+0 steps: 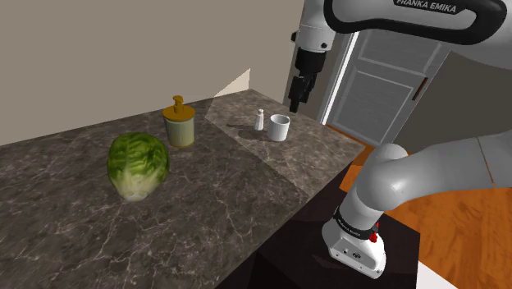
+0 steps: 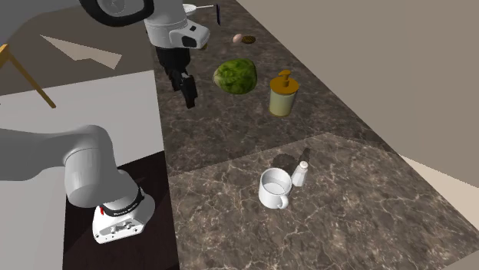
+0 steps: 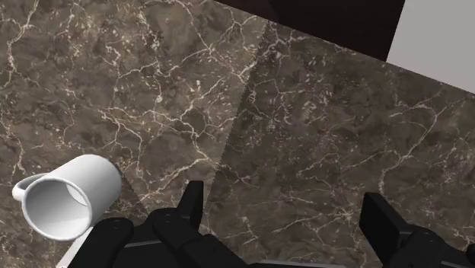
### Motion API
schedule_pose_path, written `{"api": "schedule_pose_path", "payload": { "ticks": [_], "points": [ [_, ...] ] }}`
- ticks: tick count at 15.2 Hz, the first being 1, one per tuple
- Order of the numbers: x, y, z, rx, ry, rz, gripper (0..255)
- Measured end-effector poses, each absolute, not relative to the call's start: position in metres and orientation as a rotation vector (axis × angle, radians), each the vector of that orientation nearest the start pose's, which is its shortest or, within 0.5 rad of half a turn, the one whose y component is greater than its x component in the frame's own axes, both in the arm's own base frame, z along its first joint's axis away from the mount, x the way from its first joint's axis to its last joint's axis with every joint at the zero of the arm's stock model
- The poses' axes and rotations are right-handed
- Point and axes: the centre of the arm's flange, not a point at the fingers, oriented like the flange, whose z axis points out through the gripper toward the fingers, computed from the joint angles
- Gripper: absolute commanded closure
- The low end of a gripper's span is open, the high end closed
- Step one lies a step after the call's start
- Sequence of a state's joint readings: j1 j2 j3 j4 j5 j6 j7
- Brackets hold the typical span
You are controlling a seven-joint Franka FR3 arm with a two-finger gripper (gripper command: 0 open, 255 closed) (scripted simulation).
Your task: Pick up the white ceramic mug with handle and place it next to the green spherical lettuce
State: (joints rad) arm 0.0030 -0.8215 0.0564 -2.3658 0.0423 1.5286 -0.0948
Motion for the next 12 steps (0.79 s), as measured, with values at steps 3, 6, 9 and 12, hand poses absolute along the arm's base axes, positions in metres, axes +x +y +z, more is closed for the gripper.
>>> {"api": "schedule_pose_path", "payload": {
  "ticks": [3,6,9,12],
  "points": [
    [0.301,0.016,0.583,-3.132,-0.215,0.024,0],
    [0.316,-0.006,0.562,-3.132,-0.216,0.018,0],
    [0.335,-0.032,0.540,-3.132,-0.218,0.011,0],
    [0.357,-0.054,0.514,-3.132,-0.219,0.004,0]
  ]
}}
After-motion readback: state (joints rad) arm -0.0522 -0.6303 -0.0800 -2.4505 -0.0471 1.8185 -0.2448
